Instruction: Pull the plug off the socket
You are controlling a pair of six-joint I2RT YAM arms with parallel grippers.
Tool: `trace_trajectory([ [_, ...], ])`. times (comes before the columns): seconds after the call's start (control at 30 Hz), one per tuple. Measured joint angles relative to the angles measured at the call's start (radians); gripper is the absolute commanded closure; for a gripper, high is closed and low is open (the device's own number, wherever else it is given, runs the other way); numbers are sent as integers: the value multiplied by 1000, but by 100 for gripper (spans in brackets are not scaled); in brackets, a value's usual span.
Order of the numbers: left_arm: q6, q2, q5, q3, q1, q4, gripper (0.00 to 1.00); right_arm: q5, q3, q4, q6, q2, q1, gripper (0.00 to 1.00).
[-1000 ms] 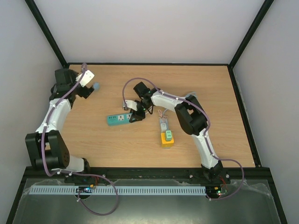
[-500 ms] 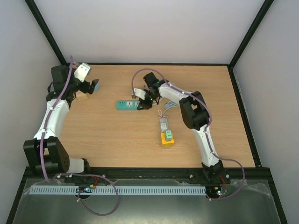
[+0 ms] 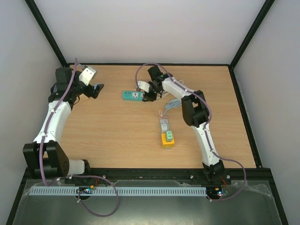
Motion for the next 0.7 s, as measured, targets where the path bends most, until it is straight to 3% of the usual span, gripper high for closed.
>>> trace_trajectory([
  [0.23, 19, -3, 26, -19, -4, -45, 1, 40, 27, -2, -3, 11, -50, 75],
  [0.3, 22, -3, 31, -27, -7, -47, 1, 52, 31, -2, -2, 11, -62, 70],
  [0.4, 22, -3, 38, -42, -17, -53, 1, 70, 37, -1, 7, 13, -79, 59],
  [0.47, 22, -3, 38, -51, -28, -60, 0, 74, 39, -1, 17, 13, -87, 43],
  [0.6, 25, -3, 37, -67, -55, -74, 1, 87, 39, -10, 28, 13, -98, 23],
  [0.7, 25, -3, 37, -81, -70, -75, 0, 91, 39, -34, 33, 11, -103, 15],
])
